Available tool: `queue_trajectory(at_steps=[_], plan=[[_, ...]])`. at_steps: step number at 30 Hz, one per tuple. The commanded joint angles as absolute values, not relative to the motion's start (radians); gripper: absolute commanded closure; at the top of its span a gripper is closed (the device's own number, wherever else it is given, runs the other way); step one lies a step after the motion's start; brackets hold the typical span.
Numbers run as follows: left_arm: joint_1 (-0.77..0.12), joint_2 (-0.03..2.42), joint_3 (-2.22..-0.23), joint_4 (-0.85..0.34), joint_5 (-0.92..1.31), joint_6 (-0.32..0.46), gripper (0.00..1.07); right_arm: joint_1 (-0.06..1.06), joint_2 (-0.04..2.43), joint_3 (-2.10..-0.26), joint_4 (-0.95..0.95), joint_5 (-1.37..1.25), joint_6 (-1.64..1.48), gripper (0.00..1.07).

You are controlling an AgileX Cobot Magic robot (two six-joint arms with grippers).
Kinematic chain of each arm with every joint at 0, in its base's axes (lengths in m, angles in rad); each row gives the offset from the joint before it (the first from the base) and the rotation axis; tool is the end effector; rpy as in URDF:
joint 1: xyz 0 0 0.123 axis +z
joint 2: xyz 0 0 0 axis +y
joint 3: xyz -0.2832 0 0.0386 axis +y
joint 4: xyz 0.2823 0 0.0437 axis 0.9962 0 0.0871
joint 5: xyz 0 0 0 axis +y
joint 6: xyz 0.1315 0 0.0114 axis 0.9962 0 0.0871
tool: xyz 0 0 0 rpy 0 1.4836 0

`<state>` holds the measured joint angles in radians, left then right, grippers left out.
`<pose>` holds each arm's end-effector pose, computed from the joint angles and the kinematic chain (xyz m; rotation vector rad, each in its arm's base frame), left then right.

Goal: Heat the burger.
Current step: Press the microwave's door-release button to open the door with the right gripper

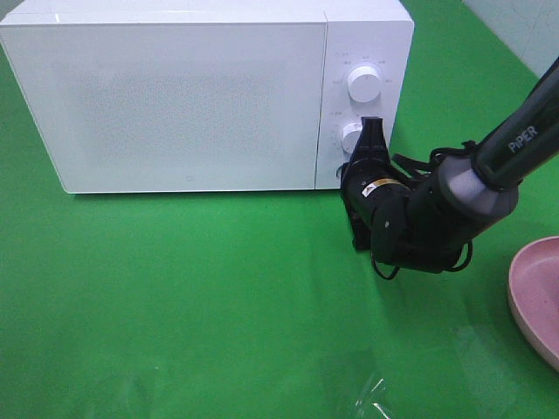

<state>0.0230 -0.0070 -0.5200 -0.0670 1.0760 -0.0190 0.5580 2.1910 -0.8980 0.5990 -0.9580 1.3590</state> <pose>0.0567 -0.0065 0.2807 -0.0379 2.0313 -0.0774 0.3935 0.1739 0.0324 1.3958 1.4727 1.0858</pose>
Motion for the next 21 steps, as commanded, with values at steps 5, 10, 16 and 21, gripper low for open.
queue_trajectory(at_steps=[5, 10, 16, 21], plan=[[0.021, -0.021, -0.518, -0.074, 1.068, -0.02, 0.09, 0.521, 2.242, -1.069, 0.646, -1.282, 1.347, 1.07], [0.021, -0.021, -0.518, -0.074, 1.068, -0.02, 0.09, 0.521, 2.257, -1.091, 0.646, -1.278, 1.344, 1.07], [0.021, -0.021, -0.518, -0.074, 1.068, -0.02, 0.09, 0.521, 2.257, -1.091, 0.646, -1.261, 1.329, 1.07], [0.021, -0.021, -0.518, -0.074, 1.068, -0.02, 0.09, 0.521, 2.257, -1.09, 0.646, -1.229, 1.324, 1.07]])
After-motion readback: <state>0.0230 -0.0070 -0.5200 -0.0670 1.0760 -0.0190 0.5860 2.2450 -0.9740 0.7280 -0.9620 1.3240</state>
